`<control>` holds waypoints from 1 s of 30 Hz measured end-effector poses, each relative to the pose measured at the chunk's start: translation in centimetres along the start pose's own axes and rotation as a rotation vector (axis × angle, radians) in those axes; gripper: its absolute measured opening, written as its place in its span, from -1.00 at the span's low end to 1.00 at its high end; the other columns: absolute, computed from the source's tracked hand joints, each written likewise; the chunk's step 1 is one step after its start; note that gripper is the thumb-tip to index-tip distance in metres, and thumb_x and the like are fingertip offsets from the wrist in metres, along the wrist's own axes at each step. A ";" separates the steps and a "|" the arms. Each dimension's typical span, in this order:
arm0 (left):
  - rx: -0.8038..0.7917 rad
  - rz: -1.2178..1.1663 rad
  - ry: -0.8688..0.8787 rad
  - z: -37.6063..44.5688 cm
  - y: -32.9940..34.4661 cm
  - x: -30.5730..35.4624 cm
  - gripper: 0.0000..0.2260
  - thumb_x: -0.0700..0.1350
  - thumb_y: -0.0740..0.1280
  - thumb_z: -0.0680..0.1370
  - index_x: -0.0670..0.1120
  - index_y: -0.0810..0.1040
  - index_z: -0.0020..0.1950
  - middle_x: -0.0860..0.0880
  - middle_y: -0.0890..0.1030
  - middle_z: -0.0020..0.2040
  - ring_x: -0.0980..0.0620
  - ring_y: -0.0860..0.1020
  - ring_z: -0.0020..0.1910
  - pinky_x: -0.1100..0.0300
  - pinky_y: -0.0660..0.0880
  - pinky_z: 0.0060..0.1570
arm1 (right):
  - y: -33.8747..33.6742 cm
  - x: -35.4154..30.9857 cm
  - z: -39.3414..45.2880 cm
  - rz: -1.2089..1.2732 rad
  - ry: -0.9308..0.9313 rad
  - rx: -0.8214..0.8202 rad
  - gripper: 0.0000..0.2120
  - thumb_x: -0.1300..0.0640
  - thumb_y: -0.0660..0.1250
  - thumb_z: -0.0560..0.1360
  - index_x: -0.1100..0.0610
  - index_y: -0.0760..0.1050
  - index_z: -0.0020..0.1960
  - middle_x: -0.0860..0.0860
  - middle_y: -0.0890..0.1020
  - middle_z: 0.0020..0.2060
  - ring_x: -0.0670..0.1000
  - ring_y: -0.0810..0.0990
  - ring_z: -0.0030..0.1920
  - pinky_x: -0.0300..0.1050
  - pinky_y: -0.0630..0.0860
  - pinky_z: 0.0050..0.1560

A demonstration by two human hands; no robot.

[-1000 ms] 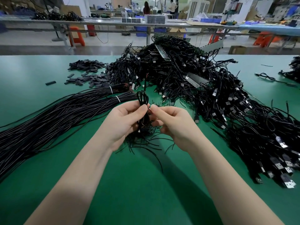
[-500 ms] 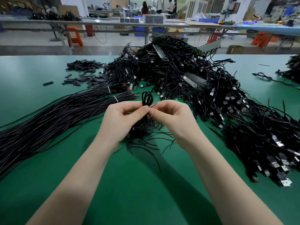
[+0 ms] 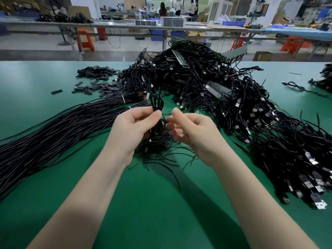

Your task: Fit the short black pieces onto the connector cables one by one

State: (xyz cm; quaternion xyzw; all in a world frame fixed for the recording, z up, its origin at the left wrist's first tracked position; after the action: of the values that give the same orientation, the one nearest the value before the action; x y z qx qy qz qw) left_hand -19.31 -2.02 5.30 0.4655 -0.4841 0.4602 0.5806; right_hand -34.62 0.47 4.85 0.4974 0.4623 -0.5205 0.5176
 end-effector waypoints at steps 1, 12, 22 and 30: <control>-0.001 0.032 0.065 0.0 0.0 0.3 -0.83 0.05 0.50 0.29 0.11 0.72 -0.15 0.10 0.71 -0.19 0.19 0.63 -0.19 0.33 0.50 -0.19 | 0.2 0.4 0.0 0.059 0.053 -0.033 -0.85 0.01 0.46 0.43 0.05 0.70 -0.25 -0.03 0.69 -0.29 -0.12 0.61 -0.29 -0.28 0.55 -0.21; -0.024 0.087 0.166 -0.6 0.8 1.3 -0.91 -0.10 0.48 0.47 0.11 0.72 -0.12 0.10 0.72 -0.13 0.22 0.65 -0.13 0.36 0.50 -0.13 | 0.7 -2.0 -0.6 -0.151 -0.245 0.040 -0.93 0.27 0.36 0.53 0.15 0.55 -0.12 -0.07 0.59 -0.35 -0.14 0.51 -0.34 -0.30 0.46 -0.26; -0.112 -0.158 -0.181 -0.7 1.4 -0.4 -0.93 -0.03 0.46 0.31 0.03 0.73 -0.28 0.09 0.64 -0.34 0.17 0.58 -0.37 0.34 0.47 -0.41 | 0.7 -5.0 -2.9 -0.712 -0.859 0.305 -0.93 0.31 0.41 0.49 0.22 0.65 -0.07 0.01 0.67 -0.18 -0.04 0.59 -0.14 -0.15 0.53 -0.05; -0.130 0.149 0.265 -1.0 1.4 2.6 -0.79 -0.11 0.47 0.44 0.24 0.70 -0.12 0.17 0.71 -0.11 0.24 0.63 -0.17 0.42 0.50 -0.12 | 0.5 0.7 -0.3 0.260 0.160 -0.078 -0.89 0.05 0.48 0.30 0.07 0.72 -0.23 -0.03 0.65 -0.32 -0.12 0.58 -0.36 -0.32 0.54 -0.30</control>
State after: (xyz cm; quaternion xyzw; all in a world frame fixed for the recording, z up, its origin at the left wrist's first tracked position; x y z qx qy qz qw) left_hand -20.24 -0.65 7.86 0.3251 -0.4652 0.5271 0.6325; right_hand -34.10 0.64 4.14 0.5724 0.4538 -0.3896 0.5609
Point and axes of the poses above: each hand's wrist, its own z-axis towards the middle knuckle, its own y-axis out of the palm, x = y × z, the point moved 8 cm from there along z, towards the middle knuckle
